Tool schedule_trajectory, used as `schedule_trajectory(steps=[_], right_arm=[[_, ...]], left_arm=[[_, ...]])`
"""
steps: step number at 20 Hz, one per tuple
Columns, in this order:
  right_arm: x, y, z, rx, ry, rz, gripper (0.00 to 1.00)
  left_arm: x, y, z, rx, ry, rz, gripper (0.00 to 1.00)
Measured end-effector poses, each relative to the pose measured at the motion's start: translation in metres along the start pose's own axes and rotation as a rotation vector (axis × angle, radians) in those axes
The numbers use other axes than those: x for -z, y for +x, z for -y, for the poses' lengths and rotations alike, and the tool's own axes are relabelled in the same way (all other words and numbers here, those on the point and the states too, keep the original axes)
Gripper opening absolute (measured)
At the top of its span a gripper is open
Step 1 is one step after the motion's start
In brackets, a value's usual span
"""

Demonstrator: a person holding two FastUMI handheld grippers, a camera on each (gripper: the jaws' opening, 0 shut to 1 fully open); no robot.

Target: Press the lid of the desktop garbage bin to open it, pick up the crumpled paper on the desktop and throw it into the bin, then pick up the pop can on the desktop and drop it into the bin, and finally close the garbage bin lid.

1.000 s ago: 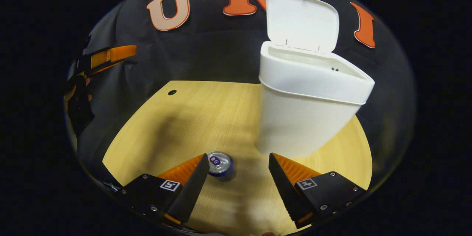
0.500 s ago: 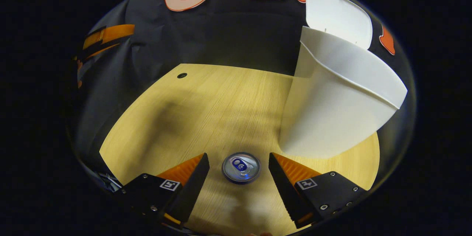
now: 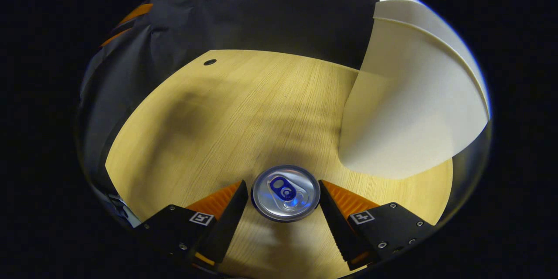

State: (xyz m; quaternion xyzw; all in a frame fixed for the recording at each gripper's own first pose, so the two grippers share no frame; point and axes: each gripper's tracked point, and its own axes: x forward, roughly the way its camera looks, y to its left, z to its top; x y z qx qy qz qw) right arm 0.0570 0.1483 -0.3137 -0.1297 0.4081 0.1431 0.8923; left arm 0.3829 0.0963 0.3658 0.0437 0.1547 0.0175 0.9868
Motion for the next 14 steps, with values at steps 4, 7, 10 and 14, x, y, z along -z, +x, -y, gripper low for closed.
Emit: schedule_trajectory(steps=[4,7,10,14], right_arm=[[-0.002,-0.003,0.005,-0.008,0.005,0.012,0.76],[-0.009,-0.010,0.003,-0.022,0.014,0.037,0.80],[-0.015,-0.016,0.005,-0.036,0.028,0.045,0.80],[-0.029,-0.024,0.005,-0.024,0.024,0.053,0.80]], left_arm=[[-0.004,-0.001,0.000,-0.010,0.006,0.010,0.98],[-0.003,0.001,0.004,0.003,-0.006,0.012,0.98],[-0.003,0.005,0.008,0.013,-0.014,0.014,0.98],[-0.005,0.007,0.014,0.022,-0.019,0.019,0.98]])
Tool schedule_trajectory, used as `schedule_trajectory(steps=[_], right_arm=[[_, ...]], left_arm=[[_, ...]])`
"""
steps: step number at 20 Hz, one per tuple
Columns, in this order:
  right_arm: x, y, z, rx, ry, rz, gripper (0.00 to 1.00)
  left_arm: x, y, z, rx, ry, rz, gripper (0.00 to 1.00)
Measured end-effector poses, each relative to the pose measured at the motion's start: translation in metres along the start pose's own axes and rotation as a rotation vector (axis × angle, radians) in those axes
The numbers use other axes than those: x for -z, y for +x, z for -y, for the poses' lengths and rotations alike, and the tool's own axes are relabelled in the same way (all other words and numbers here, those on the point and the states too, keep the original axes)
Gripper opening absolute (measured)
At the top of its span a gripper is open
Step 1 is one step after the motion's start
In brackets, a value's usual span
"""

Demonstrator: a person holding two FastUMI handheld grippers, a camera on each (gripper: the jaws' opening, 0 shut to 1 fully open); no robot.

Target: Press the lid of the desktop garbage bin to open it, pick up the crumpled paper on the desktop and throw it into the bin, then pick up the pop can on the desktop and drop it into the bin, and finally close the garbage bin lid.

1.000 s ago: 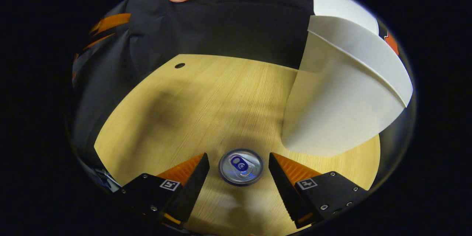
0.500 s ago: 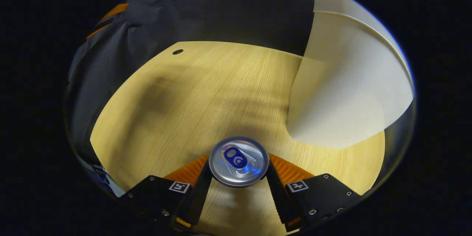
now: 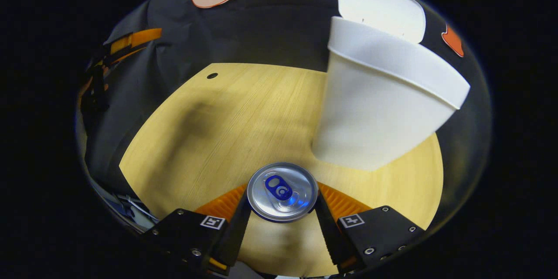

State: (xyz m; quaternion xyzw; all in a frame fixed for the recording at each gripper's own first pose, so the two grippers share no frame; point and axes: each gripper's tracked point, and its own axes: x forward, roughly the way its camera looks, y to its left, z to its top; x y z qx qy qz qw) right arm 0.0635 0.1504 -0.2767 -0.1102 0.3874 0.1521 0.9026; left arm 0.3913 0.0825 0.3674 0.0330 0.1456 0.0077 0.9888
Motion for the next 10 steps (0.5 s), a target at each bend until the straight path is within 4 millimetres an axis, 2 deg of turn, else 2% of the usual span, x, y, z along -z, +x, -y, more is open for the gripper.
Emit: schedule_trajectory(steps=[5,10], right_arm=[[-0.007,-0.003,0.002,0.045,-0.015,0.039,0.80],[-0.014,-0.002,0.003,0.101,0.058,0.122,0.80]], left_arm=[[0.000,0.001,0.007,0.013,-0.008,-0.002,0.98],[0.000,0.004,0.007,0.004,-0.003,-0.003,0.98]])
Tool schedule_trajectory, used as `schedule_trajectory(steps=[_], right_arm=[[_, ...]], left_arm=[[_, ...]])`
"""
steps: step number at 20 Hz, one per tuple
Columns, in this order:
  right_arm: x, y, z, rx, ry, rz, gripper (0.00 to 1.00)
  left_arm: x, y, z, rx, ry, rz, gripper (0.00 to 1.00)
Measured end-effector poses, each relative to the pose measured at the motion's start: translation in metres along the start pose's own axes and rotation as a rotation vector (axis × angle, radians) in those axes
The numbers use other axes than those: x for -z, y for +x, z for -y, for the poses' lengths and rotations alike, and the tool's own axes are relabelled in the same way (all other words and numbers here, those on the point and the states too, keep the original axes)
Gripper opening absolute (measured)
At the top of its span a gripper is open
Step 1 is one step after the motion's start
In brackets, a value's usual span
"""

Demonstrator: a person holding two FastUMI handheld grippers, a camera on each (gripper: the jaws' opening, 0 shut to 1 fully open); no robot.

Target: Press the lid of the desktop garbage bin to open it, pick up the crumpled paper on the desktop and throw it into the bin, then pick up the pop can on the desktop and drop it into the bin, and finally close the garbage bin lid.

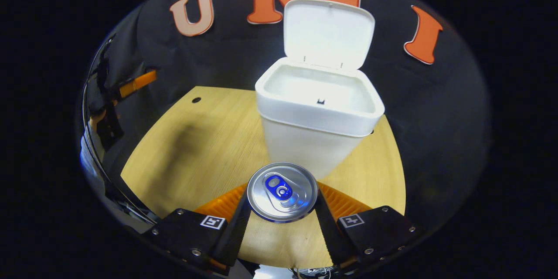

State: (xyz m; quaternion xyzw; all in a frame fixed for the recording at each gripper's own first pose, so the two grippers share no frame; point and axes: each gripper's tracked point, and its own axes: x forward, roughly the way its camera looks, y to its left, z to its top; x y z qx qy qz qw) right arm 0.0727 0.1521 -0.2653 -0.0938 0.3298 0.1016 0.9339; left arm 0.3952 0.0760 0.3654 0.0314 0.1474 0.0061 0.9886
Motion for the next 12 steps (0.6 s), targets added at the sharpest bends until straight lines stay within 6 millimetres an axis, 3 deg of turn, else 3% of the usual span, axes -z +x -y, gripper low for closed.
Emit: schedule_trajectory(steps=[12], right_arm=[[-0.017,-0.002,0.005,0.116,0.021,0.214,0.79]], left_arm=[[-0.004,0.008,-0.006,-0.013,0.032,0.017,0.98]])
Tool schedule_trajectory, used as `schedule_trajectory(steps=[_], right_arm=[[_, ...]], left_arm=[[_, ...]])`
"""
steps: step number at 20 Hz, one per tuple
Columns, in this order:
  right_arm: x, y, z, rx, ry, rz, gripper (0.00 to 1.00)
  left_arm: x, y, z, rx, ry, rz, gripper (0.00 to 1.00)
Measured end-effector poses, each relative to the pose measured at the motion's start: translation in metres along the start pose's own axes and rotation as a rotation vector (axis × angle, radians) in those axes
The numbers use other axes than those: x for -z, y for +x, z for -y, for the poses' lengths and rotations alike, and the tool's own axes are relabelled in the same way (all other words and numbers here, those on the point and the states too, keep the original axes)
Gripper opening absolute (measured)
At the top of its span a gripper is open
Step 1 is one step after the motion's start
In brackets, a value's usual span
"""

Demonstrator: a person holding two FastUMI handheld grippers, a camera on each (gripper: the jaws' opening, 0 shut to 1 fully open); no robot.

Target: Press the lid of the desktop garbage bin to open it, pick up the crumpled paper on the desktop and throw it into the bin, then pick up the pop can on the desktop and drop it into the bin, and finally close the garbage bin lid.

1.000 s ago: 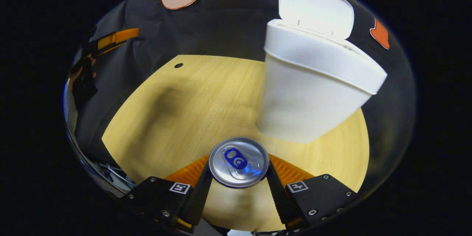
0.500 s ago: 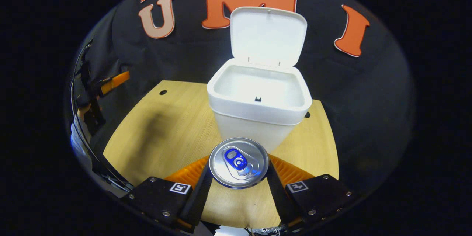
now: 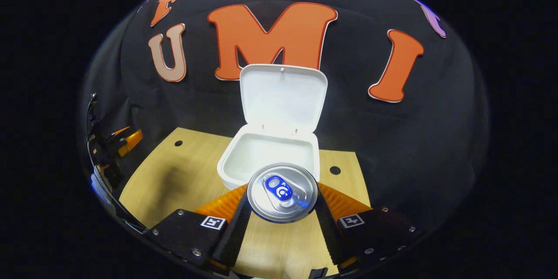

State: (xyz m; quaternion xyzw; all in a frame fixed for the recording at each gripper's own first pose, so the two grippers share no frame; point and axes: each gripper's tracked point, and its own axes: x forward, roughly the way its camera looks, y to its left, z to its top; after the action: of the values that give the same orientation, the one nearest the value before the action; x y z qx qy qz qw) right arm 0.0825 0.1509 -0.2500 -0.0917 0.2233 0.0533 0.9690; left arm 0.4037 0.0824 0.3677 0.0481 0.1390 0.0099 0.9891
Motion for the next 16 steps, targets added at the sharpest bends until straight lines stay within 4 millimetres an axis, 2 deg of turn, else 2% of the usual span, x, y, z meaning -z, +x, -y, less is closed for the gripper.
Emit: schedule_trajectory(steps=[8,11,13,16], right_arm=[[0.004,0.003,0.002,0.023,-0.008,0.017,0.82],[0.005,0.001,0.009,0.049,0.000,0.007,0.83],[0.006,-0.001,0.006,0.050,0.023,0.001,0.83],[0.000,0.000,0.007,0.048,0.042,0.020,0.92]], left_arm=[[0.004,0.002,-0.007,-0.014,0.003,-0.011,0.98],[0.006,0.003,-0.011,-0.021,0.002,-0.017,0.98],[0.008,0.005,-0.015,-0.026,0.003,-0.021,1.00],[0.011,0.009,-0.017,-0.031,0.003,-0.027,0.98]])
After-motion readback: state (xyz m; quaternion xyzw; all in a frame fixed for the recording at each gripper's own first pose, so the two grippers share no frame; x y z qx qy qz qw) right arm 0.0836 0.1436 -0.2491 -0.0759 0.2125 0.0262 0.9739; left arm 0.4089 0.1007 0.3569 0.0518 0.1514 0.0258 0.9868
